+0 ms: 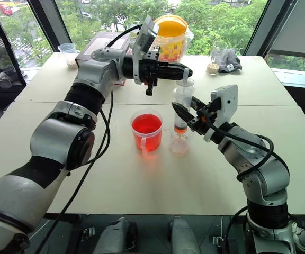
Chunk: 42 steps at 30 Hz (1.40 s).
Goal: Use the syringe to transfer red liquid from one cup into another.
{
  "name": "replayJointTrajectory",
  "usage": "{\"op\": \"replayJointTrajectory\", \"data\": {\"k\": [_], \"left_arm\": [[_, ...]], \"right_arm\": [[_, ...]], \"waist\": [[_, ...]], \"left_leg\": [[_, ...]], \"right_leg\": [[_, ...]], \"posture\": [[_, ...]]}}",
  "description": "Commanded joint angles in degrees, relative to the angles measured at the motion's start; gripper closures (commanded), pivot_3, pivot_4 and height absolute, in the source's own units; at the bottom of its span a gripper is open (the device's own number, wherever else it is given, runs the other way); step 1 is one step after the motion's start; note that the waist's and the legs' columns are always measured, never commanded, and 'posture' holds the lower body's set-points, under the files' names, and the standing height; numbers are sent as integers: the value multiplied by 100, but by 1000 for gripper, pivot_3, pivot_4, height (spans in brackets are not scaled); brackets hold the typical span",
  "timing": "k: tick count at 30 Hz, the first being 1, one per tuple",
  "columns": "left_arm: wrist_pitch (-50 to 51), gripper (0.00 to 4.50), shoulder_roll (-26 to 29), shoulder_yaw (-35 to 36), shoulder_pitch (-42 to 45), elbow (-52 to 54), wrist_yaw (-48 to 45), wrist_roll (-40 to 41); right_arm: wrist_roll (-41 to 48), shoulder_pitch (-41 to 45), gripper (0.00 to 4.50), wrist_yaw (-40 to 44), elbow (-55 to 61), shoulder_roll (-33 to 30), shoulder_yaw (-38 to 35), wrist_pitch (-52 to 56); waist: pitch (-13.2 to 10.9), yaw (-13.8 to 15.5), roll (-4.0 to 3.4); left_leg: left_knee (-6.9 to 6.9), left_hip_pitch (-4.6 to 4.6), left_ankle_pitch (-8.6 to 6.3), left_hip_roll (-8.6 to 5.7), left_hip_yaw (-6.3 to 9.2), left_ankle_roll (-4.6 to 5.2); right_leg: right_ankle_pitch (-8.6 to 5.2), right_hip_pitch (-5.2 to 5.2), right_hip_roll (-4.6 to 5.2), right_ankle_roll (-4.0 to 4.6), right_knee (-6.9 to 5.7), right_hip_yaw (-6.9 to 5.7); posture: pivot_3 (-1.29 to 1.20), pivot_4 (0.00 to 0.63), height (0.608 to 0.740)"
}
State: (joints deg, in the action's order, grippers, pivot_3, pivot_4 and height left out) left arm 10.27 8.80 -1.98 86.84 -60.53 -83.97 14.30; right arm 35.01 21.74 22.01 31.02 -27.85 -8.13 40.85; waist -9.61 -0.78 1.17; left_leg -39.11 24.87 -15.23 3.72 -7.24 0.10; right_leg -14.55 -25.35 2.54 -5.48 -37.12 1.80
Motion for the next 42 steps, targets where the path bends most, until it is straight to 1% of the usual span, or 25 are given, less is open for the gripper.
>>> {"op": "replayJointTrajectory", "data": {"k": [1,6,8,20,25,28,30,32,33,38,40,42], "left_arm": [[-101,4478,-110,-184,-8,208,-214,-167],[-170,4478,-141,-302,-244,302,-288,-344],[-366,4478,-150,-403,-397,334,-230,-475],[-327,4478,-203,-481,-833,530,-198,-552],[-309,4478,-145,-316,-733,558,17,-459],[-57,4478,-26,-76,-574,622,54,-228],[150,3846,66,42,-540,681,40,-111],[250,3071,179,101,-567,718,74,-76],[255,2487,236,125,-583,714,129,-80],[325,71,606,384,-589,627,489,4],[393,71,804,537,-586,576,664,71],[526,71,996,616,-682,677,643,118]], "right_arm": [[62,252,3057,16,283,-36,-155,-214],[118,390,3057,19,279,-72,-234,-182],[142,436,3057,16,253,-92,-293,-178],[292,675,3057,36,176,-329,-584,-66],[325,570,3057,38,112,-330,-545,-85],[290,368,3057,60,61,-237,-455,-137],[271,248,3057,74,42,-167,-403,-159],[212,128,3057,101,37,-135,-325,-200],[209,94,3057,102,34,-115,-308,-209],[176,42,3057,126,-21,-92,-279,-285],[178,36,3057,132,-46,-86,-277,-307],[173,32,3057,141,-72,-87,-275,-325]], "waist": [[0,1,0],[0,1,0],[0,2,0],[0,3,0],[0,4,0],[0,4,0],[0,1,0],[0,-3,0],[0,-5,0],[0,-7,0],[0,-11,0],[0,-15,0]], "left_leg": [[0,0,0,0,0,0],[-1,1,0,0,0,0],[-2,1,0,0,0,0],[-3,1,0,0,0,0],[-4,1,0,0,0,0],[-4,1,0,0,0,0],[-4,1,0,0,0,0],[-4,1,1,0,1,0],[-4,1,0,0,1,0],[-4,0,1,0,3,0],[-5,0,1,0,3,0],[-5,0,1,1,3,-1]], "right_leg": [[0,0,0,0,0,0],[0,0,0,0,-1,0],[0,0,0,-1,-1,0],[1,0,0,-1,-3,0],[1,0,0,-1,-3,0],[1,1,0,-2,-3,0],[1,0,0,-2,-4,0],[1,0,-1,-2,-6,-1],[1,0,-1,-2,-7,-1],[1,0,-1,-3,-11,-1],[1,0,-1,-3,-11,-1],[2,-1,-1,-3,-12,-1]], "posture": [[0,150,740],[0,150,740],[0,150,740],[0,150,740],[0,150,740],[0,150,740],[0,150,740],[0,150,740],[0,150,740],[0,150,740],[0,150,740],[0,150,740]]}}
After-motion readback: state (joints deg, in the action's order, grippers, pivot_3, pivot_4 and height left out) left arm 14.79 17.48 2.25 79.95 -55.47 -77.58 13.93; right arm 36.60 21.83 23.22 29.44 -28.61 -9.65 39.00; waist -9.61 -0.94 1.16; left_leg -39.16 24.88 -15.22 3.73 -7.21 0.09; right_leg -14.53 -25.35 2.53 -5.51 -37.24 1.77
